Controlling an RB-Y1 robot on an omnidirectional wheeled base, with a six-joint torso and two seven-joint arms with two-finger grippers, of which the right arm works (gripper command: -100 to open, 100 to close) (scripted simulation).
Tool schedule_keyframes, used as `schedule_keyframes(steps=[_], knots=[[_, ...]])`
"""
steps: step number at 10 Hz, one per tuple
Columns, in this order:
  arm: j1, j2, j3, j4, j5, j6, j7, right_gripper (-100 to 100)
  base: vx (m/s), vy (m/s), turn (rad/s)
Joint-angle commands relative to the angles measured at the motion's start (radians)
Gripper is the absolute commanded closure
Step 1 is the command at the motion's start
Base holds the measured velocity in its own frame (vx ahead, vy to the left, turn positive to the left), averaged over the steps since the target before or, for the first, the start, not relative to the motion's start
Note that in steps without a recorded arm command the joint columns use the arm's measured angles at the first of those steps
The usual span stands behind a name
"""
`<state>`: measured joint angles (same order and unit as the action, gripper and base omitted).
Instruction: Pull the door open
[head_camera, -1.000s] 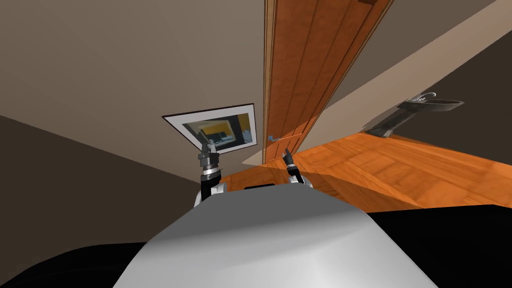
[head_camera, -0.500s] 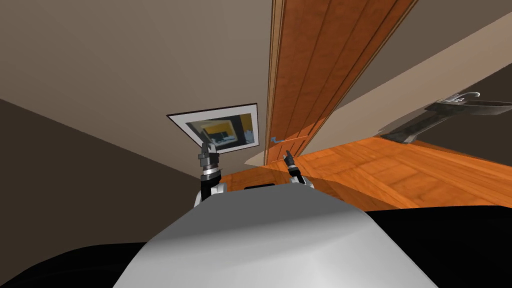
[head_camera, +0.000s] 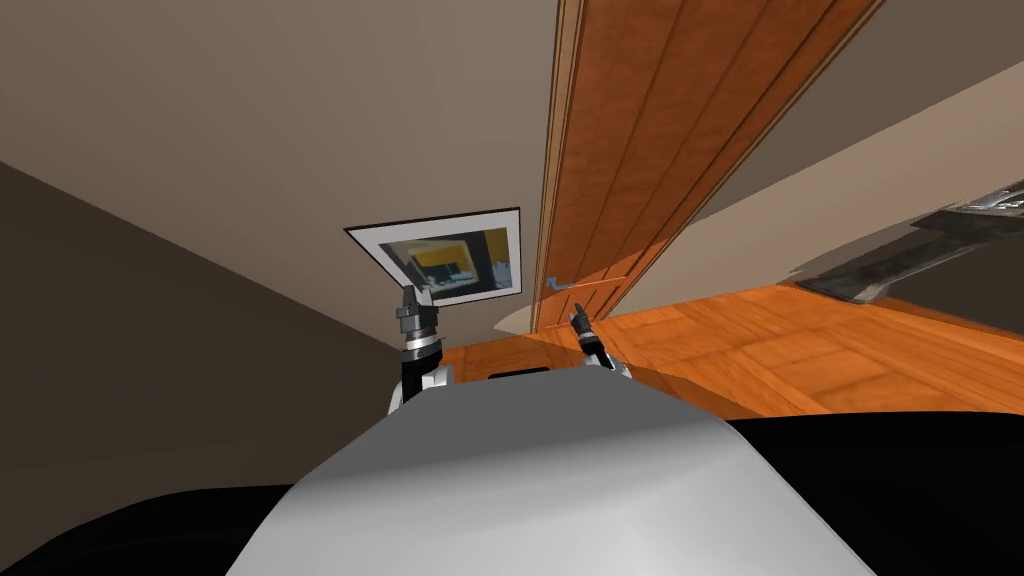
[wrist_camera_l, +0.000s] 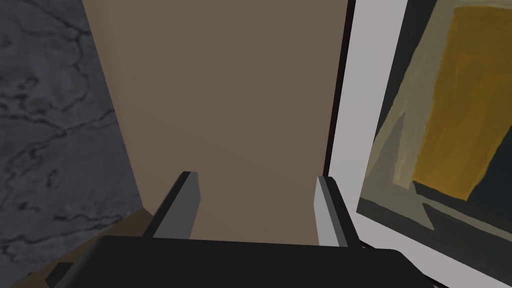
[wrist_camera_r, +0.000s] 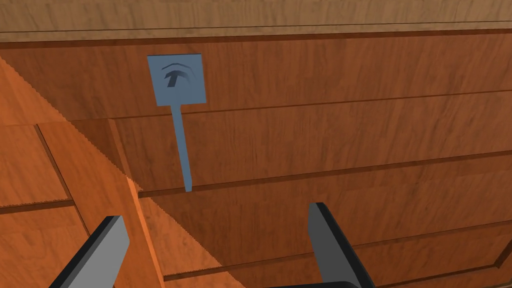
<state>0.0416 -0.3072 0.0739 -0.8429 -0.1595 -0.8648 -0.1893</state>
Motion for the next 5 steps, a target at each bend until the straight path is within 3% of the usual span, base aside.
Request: schedule_keyframes(steps=[1,5], knots=[[-0.015,-0.007,0.000,0.046,-0.003,-0.008,-0.011,-100,0.053,-0.044,0.199],[-0.046,-0.025,0.001,0.145,-0.008,-0.030,-0.035,-100,0.050,-0.055,0.139]])
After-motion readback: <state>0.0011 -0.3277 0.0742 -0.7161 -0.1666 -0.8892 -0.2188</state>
